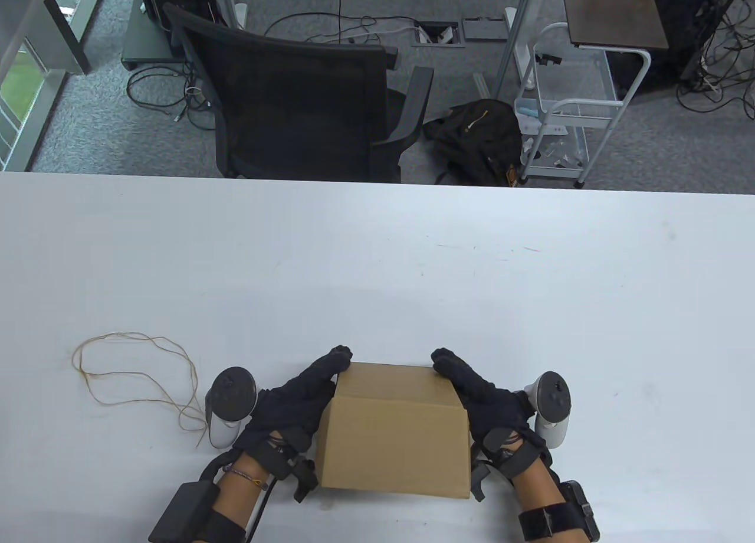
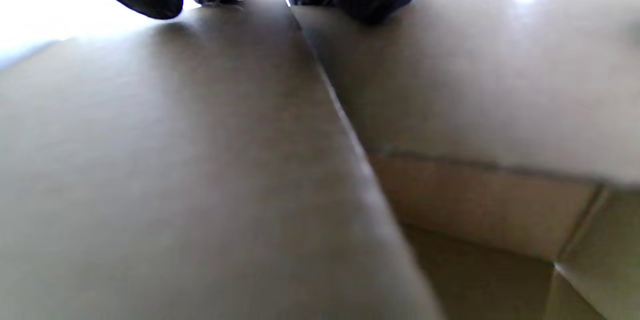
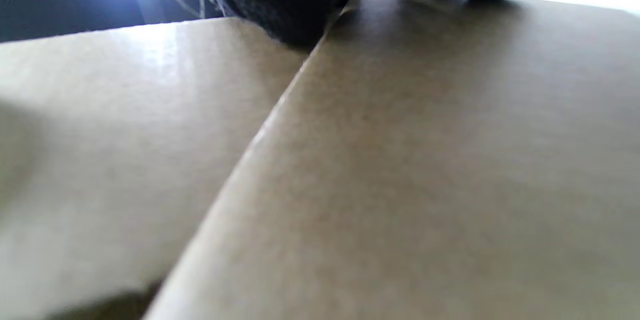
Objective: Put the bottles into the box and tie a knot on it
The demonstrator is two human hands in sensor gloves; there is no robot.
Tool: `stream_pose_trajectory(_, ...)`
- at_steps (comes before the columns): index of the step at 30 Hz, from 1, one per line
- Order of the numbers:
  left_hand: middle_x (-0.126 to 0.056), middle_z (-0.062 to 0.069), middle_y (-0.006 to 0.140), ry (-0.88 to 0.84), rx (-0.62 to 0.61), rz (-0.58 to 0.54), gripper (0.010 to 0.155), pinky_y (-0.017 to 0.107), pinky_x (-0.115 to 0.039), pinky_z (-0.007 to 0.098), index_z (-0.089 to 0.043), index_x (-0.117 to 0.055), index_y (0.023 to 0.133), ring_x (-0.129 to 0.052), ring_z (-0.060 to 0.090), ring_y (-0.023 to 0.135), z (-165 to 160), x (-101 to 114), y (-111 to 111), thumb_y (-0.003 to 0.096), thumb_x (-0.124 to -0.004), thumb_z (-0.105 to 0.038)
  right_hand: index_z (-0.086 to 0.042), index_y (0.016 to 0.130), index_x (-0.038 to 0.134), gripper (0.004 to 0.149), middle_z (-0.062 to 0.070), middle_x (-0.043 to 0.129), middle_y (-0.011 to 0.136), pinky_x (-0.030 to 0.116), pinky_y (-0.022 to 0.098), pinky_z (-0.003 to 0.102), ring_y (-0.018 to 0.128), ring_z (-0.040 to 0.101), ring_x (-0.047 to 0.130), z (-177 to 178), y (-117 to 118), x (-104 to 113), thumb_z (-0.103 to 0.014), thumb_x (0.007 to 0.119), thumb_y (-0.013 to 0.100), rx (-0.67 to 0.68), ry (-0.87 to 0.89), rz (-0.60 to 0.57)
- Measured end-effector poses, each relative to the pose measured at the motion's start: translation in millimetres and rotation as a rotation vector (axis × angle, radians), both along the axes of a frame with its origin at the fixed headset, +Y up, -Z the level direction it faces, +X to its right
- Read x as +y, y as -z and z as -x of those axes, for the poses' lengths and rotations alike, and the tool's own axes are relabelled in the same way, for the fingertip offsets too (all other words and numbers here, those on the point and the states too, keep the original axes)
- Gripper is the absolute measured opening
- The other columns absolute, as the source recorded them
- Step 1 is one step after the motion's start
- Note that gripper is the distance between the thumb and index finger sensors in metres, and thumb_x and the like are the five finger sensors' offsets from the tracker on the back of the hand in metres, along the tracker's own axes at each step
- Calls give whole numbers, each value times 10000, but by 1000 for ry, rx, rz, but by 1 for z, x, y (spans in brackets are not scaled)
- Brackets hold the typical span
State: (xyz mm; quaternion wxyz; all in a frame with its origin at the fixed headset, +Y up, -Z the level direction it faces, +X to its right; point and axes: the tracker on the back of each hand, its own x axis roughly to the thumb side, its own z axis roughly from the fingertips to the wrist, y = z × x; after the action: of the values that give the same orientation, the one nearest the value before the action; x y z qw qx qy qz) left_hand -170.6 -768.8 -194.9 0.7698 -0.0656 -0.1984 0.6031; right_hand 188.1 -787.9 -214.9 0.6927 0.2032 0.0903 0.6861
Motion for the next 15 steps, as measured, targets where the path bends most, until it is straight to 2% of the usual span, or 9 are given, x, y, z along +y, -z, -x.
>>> stream_pose_trajectory(3,-525,112,1267,160,-9,-60,587,699,-643,668,-311,-685,1083,-600,579,1075,0,4,-2,517,-810,-222,-199,957,776,492,103,531,1111,483,635,637,948,523,428,-2,0,3,-126,739,472,-16,-57,-27)
stream_pose_trajectory(5,-476,120,1277,265,6,-108,621,708,-636,657,-351,-630,1109,-597,565,1083,2,9,-3,523,-803,-241,-191,966,766,495,127,505,1115,464,640,638,950,525,417,-3,-2,9,-128,731,476,-23,-119,-63)
stream_pose_trajectory(7,-484,190,1266,324,25,-137,619,689,-675,651,-358,-620,1118,-651,597,1050,5,15,-6,530,-786,-252,-184,991,741,515,193,505,1103,526,614,642,917,556,497,-9,-6,18,-164,754,476,-132,-202,-128)
stream_pose_trajectory(9,-656,237,1201,373,88,-170,607,640,-755,628,-304,-633,1124,-781,581,983,8,22,-11,534,-775,-289,-146,1020,703,538,298,580,1056,624,566,661,841,586,648,-14,-10,29,-237,755,493,-176,-282,-150)
stream_pose_trajectory(11,-811,260,1088,437,167,-214,604,592,-794,625,-160,-713,1090,-876,572,901,12,33,-18,531,-772,-382,-72,995,746,561,338,742,954,711,508,672,734,573,795,-18,-16,42,-349,762,508,-167,-340,-183)
stream_pose_trajectory(13,-865,245,1041,507,149,-263,585,598,-773,645,-108,-794,1016,-881,574,888,12,42,-23,527,-758,-428,-29,920,834,562,326,821,891,755,471,649,666,540,866,-19,-21,52,-402,754,508,-161,-393,-208)
stream_pose_trajectory(15,-910,223,1010,572,114,-316,604,582,-813,621,-122,-813,998,-928,548,861,11,51,-31,524,-723,-485,-23,925,829,577,330,802,909,746,478,655,675,548,855,-17,-26,62,-418,743,514,-100,-431,-222)
